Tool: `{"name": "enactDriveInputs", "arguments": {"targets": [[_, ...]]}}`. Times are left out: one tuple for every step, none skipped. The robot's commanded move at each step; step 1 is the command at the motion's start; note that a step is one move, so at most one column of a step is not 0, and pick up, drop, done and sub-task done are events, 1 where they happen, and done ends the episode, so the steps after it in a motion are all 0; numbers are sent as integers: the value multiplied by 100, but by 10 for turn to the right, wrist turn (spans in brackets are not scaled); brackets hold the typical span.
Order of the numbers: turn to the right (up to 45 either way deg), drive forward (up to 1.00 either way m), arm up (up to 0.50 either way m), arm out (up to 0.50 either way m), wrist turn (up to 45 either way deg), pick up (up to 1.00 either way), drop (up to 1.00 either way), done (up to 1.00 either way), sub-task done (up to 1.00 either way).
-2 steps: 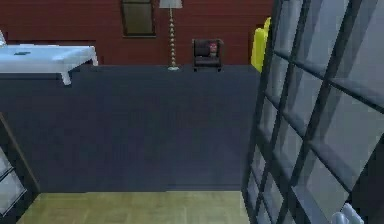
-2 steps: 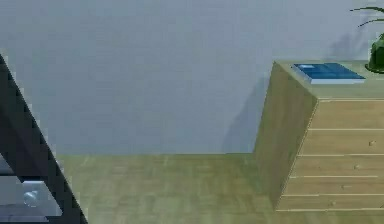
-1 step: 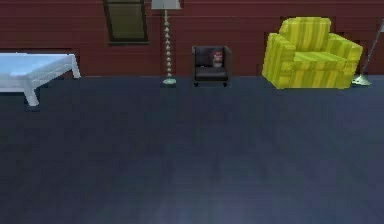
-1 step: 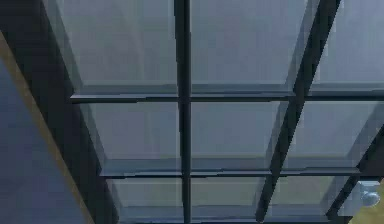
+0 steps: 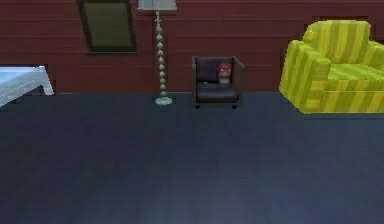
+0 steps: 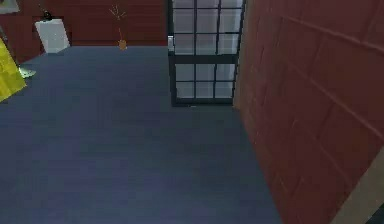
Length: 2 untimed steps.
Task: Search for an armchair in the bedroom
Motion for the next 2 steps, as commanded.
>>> {"name": "enactDriveInputs", "arguments": {"targets": [[0, 100, 0, 0, 0, 0, 0, 0, 0], [0, 100, 0, 0, 0, 0, 0, 0, 0]]}}
